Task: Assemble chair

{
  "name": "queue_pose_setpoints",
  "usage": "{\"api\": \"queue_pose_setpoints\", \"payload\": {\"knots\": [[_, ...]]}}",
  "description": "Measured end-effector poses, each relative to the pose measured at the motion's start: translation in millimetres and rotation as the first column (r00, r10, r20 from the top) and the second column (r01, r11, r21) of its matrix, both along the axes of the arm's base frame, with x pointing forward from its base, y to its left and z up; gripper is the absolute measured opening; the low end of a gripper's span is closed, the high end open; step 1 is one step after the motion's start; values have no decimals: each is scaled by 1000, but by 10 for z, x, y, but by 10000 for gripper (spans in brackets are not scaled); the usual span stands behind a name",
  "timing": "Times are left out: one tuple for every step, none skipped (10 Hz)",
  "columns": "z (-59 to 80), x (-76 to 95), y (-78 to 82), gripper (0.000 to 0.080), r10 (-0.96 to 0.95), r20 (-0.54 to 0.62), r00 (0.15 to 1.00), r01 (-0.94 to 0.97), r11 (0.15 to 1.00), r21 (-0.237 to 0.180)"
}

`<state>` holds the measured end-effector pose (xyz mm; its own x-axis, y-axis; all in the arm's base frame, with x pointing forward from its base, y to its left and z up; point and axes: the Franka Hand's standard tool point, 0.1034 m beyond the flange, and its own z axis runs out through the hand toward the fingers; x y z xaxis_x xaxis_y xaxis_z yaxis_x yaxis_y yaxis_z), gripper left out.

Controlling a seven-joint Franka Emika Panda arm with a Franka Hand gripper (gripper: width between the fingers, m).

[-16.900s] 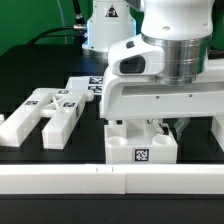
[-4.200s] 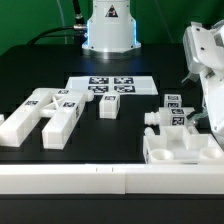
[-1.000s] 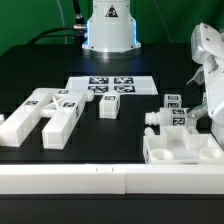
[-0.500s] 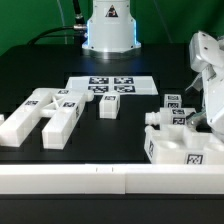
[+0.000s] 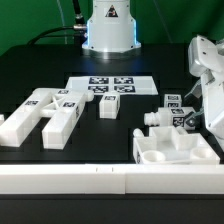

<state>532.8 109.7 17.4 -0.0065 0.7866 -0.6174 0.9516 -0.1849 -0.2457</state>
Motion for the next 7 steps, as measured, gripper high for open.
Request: {"api": "queue_pose_setpoints", "payload": {"knots": [[4,4,2,320,0,1,1000,0,1000,0],[4,5,2,300,0,1,1000,0,1000,0],[5,5,2,300,0,1,1000,0,1000,1],[42,-5,-23,300,6,-18,1000,-6,1000,-8],[205,-15,-77,300,-7,-37,999,6,999,-37],[455,-5,-134,300,-30,-42,999,27,997,-66],[687,-8,-210,300,-61,-48,997,56,994,-94]]}}
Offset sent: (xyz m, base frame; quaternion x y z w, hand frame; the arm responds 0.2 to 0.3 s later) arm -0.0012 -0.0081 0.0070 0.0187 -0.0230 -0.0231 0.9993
